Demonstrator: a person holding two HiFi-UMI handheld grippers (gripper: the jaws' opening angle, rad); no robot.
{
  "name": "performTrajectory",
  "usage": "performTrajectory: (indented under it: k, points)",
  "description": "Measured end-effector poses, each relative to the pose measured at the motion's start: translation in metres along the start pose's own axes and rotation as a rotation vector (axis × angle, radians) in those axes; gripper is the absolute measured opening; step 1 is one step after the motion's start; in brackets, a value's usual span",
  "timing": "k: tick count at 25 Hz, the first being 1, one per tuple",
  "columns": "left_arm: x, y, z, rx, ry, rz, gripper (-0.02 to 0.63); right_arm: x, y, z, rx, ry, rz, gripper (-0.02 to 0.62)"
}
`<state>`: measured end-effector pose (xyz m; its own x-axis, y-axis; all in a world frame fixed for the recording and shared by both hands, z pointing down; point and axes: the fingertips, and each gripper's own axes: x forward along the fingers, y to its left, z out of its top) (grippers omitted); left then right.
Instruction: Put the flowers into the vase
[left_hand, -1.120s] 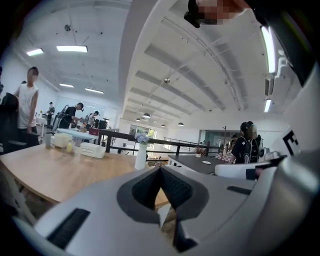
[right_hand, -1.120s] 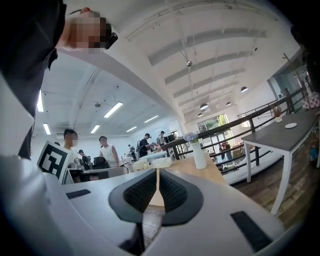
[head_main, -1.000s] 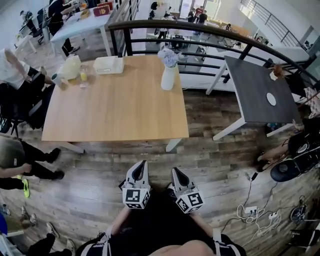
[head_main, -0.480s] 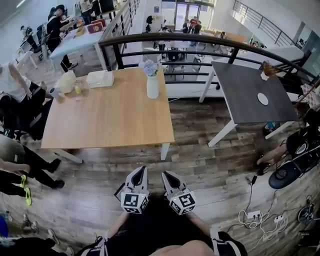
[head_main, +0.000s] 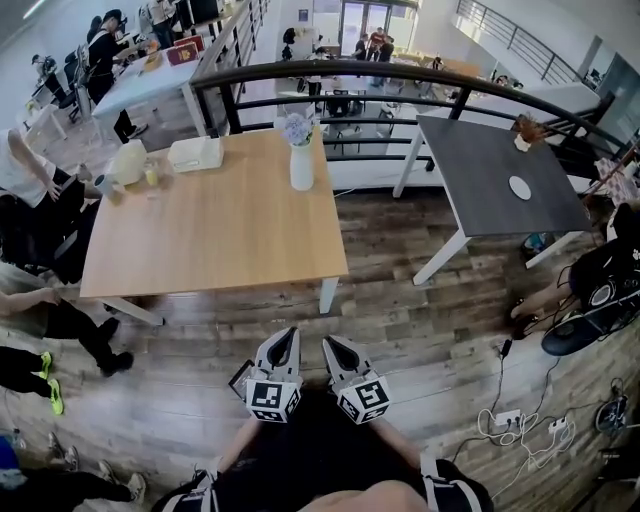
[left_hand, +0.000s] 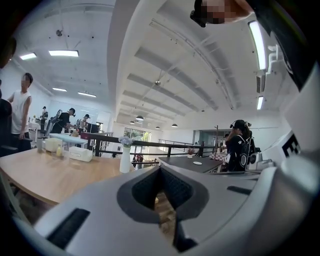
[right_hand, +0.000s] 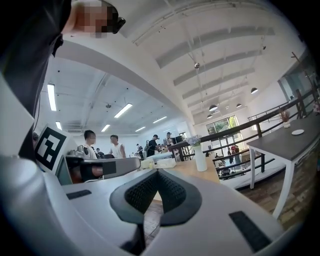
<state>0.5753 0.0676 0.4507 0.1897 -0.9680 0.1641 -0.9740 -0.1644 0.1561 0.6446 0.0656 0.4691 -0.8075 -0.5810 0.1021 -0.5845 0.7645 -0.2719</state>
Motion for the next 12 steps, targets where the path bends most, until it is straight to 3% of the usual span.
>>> performTrajectory:
  k: [12]
  points:
    - [-0.011,0.013,-0.006,-0.012,0.006,-0.015,0.031,0.005,0.014,-0.011,-0.006,0.012,-0.023,0.015]
